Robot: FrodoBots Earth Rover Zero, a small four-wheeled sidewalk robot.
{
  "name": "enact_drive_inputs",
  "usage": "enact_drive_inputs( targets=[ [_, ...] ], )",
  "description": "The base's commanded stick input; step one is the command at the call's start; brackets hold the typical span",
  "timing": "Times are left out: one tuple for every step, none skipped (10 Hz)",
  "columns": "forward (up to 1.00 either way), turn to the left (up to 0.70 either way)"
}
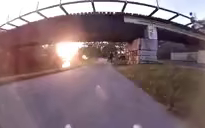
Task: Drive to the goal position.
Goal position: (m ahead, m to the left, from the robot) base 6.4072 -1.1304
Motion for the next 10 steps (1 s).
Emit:
enact_drive_inputs(
  targets=[
    [1.00, 0.00],
    [1.00, 0.00],
    [1.00, 0.00],
    [1.00, 0.00],
    [1.00, 0.00],
    [1.00, 0.00],
    [1.00, 0.00],
    [1.00, 0.00],
    [1.00, 0.00],
    [1.00, 0.00]
  ],
)
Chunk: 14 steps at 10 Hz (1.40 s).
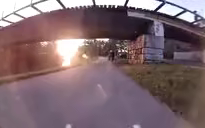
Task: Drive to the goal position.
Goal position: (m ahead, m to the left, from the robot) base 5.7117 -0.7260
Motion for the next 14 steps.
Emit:
enact_drive_inputs(
  targets=[
    [1.00, 0.00],
    [1.00, 0.00],
    [1.00, 0.00],
    [1.00, 0.00],
    [1.00, 0.00],
    [1.00, 0.00],
    [1.00, 0.00],
    [1.00, 0.00],
    [1.00, 0.00],
    [1.00, 0.00],
    [1.00, 0.00],
    [1.00, 0.00],
    [1.00, 0.00],
    [1.00, 0.00]
  ],
)
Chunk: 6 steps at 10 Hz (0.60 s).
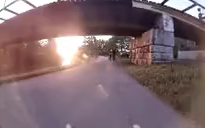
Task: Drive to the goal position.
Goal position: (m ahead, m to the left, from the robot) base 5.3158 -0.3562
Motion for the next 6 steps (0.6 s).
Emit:
enact_drive_inputs(
  targets=[
    [1.00, 0.00],
    [1.00, 0.00],
    [1.00, 0.00],
    [1.00, 0.00],
    [1.00, 0.00],
    [1.00, 0.00]
  ],
)
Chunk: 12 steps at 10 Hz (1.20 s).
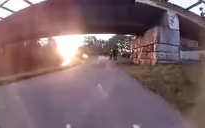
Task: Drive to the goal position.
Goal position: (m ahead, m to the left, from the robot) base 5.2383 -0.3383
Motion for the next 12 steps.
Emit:
enact_drive_inputs(
  targets=[
    [1.00, 0.00],
    [1.00, 0.00],
    [1.00, 0.00],
    [1.00, 0.00],
    [1.00, 0.00],
    [1.00, 0.00],
    [1.00, 0.00],
    [1.00, -0.40],
    [1.00, -0.25],
    [1.00, 0.00],
    [1.00, 0.00],
    [1.00, 0.00]
  ],
)
